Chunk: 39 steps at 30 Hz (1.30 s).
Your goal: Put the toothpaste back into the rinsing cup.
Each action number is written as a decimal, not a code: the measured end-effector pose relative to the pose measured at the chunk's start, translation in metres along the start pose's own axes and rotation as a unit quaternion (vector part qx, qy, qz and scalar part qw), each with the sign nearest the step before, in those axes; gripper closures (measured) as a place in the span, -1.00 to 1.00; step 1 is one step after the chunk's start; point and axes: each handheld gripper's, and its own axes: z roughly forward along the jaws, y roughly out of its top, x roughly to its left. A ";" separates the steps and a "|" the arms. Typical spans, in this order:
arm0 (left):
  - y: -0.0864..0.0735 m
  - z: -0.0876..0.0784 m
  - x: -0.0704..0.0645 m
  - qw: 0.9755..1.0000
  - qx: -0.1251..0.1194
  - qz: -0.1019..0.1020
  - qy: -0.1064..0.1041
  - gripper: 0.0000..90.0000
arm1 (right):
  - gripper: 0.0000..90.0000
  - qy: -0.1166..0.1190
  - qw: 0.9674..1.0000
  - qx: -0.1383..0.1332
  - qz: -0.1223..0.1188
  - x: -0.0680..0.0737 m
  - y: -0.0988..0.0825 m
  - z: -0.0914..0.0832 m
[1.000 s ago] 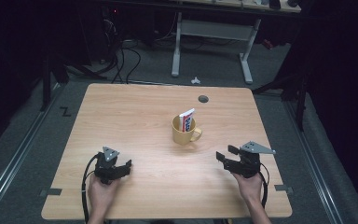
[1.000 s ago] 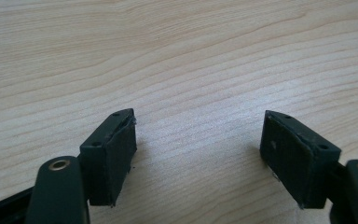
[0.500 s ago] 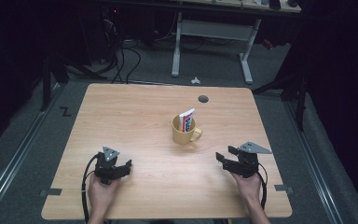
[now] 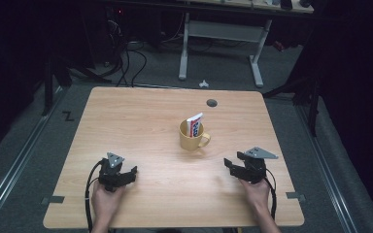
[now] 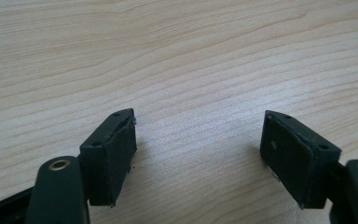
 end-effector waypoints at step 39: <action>0.000 0.000 0.000 1.000 0.000 0.000 0.000 -0.39 | -0.16 -0.039 0.999 0.034 -0.008 -0.006 -0.005 0.027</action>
